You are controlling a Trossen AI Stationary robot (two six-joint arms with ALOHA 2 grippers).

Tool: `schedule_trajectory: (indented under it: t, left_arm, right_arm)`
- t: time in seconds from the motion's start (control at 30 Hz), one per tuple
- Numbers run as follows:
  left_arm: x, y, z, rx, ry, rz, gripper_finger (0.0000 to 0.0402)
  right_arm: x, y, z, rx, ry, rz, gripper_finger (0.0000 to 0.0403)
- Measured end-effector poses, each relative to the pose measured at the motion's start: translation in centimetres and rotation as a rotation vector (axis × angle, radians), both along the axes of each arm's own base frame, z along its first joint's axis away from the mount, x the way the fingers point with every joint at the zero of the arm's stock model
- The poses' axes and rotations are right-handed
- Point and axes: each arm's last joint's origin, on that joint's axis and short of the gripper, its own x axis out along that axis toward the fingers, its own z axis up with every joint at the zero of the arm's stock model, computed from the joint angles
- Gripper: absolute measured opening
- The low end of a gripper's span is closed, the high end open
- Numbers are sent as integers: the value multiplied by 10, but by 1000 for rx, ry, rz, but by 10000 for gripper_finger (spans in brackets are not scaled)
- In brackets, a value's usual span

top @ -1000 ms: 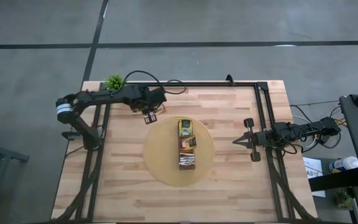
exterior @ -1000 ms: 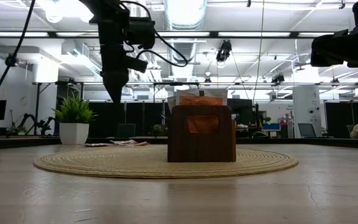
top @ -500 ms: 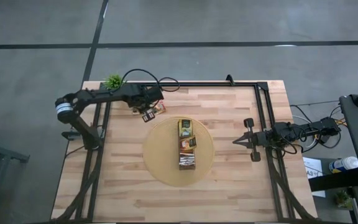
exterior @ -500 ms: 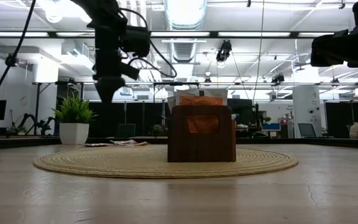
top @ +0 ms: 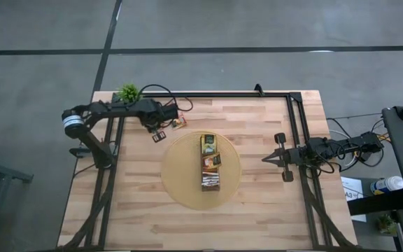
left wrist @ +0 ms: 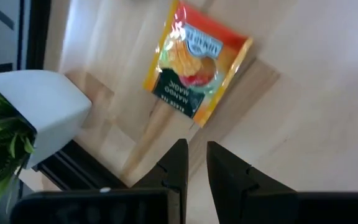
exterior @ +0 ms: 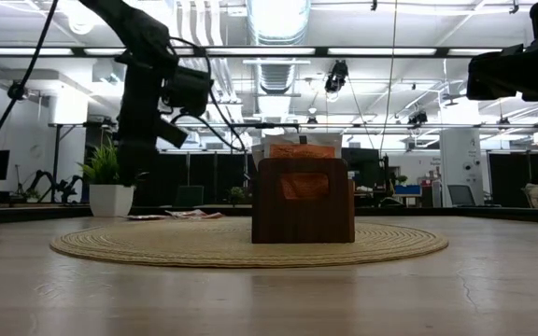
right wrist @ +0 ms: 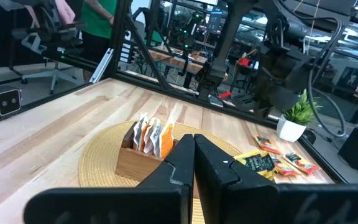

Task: Pick & Place Tea
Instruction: Put the left orange tea bag into the middle section of the wooden organizer

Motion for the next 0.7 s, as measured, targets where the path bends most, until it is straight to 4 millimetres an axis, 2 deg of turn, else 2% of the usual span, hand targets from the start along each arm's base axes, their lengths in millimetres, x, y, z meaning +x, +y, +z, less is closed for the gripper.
schedule_trajectory:
  t: [0.33,0.57,0.7]
  left_arm:
    - [-2,-1,-4,-18,43,-96,53]
    - [0,0,-4,-2,13,-69,53]
    - [0,-1,-5,0,-31,34,53]
  right_arm:
    - [0,0,0,0,0,0,9]
    - [0,0,0,0,0,0,8]
    - [0,0,0,0,0,0,8]
